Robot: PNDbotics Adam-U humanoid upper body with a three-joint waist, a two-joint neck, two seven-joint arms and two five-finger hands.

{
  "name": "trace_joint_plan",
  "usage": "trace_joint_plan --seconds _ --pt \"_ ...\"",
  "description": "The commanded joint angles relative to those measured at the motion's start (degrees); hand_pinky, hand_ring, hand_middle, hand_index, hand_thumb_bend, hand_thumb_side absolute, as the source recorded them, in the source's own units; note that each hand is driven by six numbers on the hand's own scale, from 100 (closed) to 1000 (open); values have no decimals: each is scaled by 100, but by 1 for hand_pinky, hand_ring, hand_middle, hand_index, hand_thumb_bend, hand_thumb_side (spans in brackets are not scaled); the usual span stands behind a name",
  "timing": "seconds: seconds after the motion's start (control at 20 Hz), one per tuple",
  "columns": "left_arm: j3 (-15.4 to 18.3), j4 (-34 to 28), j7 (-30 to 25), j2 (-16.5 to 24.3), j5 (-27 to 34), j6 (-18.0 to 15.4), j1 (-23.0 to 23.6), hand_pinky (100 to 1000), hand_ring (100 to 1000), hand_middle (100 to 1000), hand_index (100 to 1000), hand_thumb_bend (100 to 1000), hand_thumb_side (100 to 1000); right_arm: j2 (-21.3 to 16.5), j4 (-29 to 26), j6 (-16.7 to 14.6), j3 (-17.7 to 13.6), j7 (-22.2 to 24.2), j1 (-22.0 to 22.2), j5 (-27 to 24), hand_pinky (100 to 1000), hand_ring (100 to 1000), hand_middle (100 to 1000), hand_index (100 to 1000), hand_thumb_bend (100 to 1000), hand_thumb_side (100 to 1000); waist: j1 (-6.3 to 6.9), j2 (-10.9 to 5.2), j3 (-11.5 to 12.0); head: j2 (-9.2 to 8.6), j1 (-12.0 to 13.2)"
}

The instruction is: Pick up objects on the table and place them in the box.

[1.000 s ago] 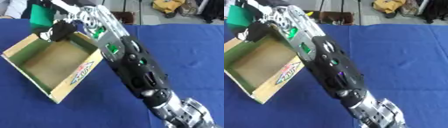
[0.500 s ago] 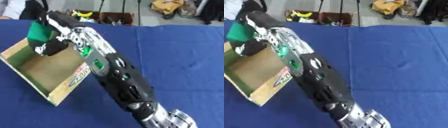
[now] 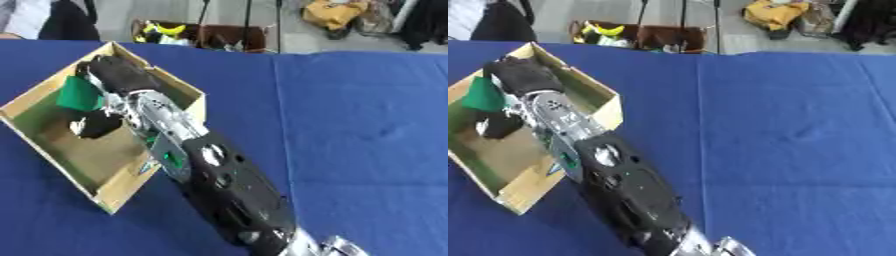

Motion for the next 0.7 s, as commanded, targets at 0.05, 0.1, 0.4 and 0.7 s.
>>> trace_joint_plan --seconds 0.05,0.1,0.4,0.7 --pt "7 -81 -24 48 17 -2 -52 230 587 628 852 100 880 96 56 -74 49 -21 -62 180 712 733 464 581 100 293 35 -94 27 -82 -13" --pt "8 -83 -25 46 16 -1 -57 230 587 628 852 100 879 104 99 -89 55 -29 -50 211 712 734 466 583 100 291 29 -85 33 -86 -17" --pt "9 -87 -28 39 13 2 -66 230 587 628 852 100 879 113 329 -122 36 -89 -24 402 711 752 508 629 100 270 18 -52 43 -97 -28" --pt "12 -88 -29 34 10 3 -67 230 587 628 852 100 879 111 372 -173 45 -30 -30 508 726 791 581 695 100 315 17 -35 47 -95 -30"
